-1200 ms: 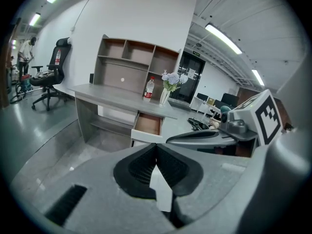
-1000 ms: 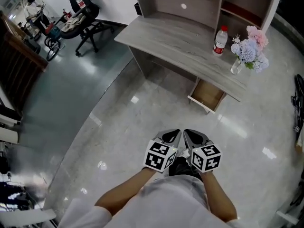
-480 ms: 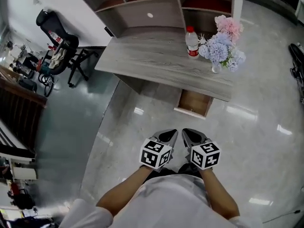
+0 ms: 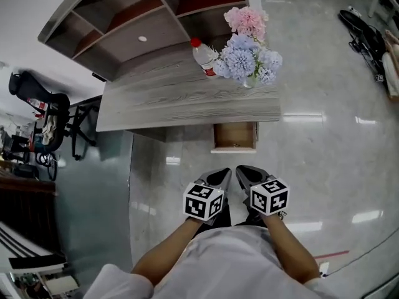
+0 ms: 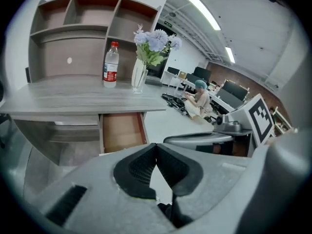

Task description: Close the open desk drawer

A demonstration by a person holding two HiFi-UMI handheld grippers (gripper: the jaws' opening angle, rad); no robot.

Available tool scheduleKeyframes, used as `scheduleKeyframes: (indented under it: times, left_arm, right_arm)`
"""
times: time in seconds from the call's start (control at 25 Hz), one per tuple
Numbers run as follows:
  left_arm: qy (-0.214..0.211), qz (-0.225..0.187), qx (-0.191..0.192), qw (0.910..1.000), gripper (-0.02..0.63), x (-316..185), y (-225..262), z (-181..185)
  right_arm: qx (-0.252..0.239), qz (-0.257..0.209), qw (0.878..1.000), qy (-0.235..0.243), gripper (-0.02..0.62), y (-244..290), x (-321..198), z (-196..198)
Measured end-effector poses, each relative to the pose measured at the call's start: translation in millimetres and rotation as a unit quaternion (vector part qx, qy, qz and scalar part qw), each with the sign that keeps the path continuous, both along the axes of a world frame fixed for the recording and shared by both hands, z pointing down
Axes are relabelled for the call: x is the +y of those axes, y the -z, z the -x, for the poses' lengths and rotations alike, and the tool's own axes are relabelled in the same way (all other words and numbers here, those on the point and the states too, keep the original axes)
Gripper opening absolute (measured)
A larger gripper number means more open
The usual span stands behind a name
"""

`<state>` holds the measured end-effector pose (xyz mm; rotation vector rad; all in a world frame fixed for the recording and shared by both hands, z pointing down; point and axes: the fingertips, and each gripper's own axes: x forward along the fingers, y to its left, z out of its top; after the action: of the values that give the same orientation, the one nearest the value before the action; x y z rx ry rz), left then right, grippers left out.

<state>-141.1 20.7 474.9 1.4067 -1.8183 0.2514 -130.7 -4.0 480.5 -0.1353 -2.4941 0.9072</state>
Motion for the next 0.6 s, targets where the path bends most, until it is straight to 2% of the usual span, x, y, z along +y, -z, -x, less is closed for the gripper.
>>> scheduleKeyframes:
  times: [0.24, 0.6]
  left_arm:
    - [-0.079, 0.007, 0.017, 0.9967, 0.003, -1, -19, 31]
    - [-0.171, -0.006, 0.04, 0.9845, 0.003, -9, -47, 70]
  right_arm:
    - [0.013, 0.011, 0.996, -0.084, 0.003, -14, -3, 22]
    - [0.037, 0.05, 0.976, -0.206, 0.003, -61, -14, 41]
